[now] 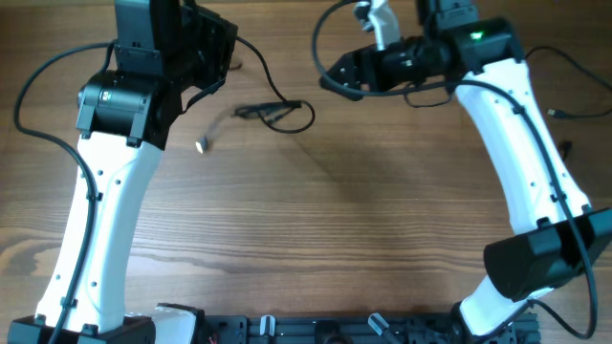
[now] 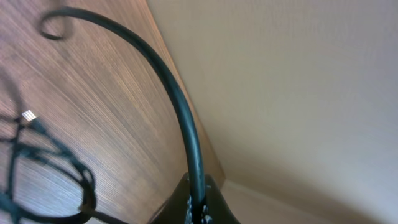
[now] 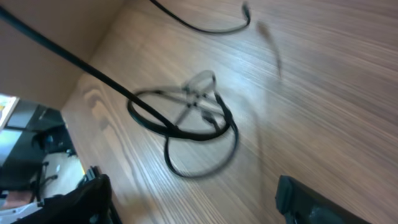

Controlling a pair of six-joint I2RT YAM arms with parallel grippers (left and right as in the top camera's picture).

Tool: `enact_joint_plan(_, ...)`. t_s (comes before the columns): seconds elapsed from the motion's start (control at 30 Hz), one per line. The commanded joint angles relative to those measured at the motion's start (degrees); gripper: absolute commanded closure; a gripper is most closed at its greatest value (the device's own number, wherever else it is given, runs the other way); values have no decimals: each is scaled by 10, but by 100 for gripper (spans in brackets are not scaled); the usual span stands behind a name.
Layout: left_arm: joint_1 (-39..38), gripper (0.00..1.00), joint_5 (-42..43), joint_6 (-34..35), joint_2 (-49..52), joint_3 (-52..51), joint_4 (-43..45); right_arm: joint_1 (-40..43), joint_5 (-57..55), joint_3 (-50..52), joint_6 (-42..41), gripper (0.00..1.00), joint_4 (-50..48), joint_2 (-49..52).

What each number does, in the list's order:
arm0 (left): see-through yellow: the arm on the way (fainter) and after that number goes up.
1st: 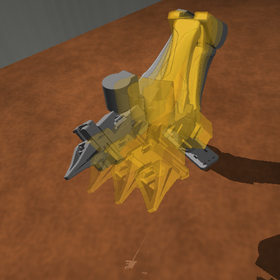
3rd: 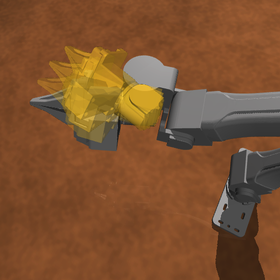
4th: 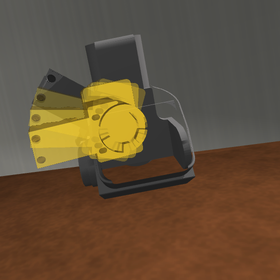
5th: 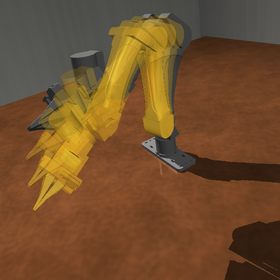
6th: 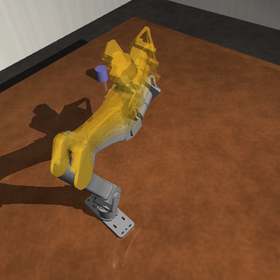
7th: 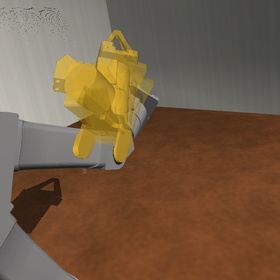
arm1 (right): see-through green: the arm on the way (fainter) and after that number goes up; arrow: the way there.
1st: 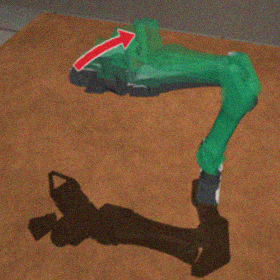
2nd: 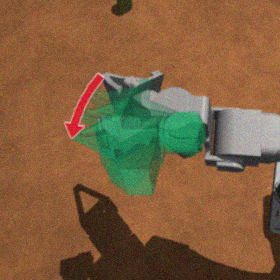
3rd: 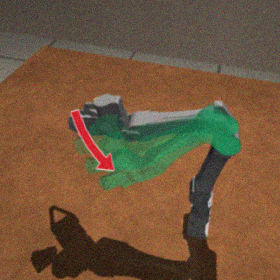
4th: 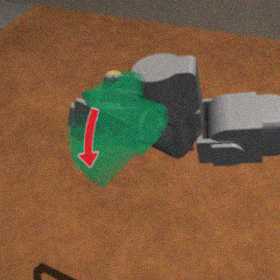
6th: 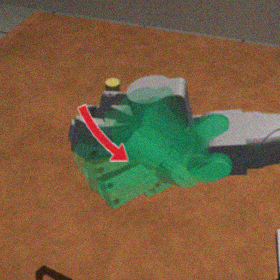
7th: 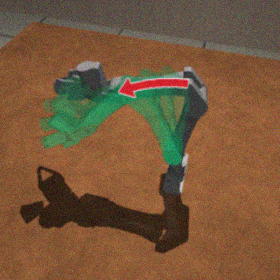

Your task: Untangle cables

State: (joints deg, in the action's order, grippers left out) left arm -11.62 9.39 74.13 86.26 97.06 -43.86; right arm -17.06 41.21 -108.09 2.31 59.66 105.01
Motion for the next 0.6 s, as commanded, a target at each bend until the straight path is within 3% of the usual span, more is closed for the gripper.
enact_joint_plan(0.0,0,96,-34,81,-7,1,-2,-32,-86,2,-182,25,-9,11)
enact_joint_plan(0.1,0,96,-63,145,0,1,-7,-67,-136,9,-335,28,-25,11)
enact_joint_plan(0.27,-2,96,-63,183,10,0,-15,-129,-231,23,-530,51,-65,16)
enact_joint_plan(0.33,-2,96,-63,184,10,0,-15,-147,-252,25,-570,59,-73,16)
enact_joint_plan(0.57,-2,96,-59,198,10,0,-16,-190,-295,25,-598,59,-109,19)
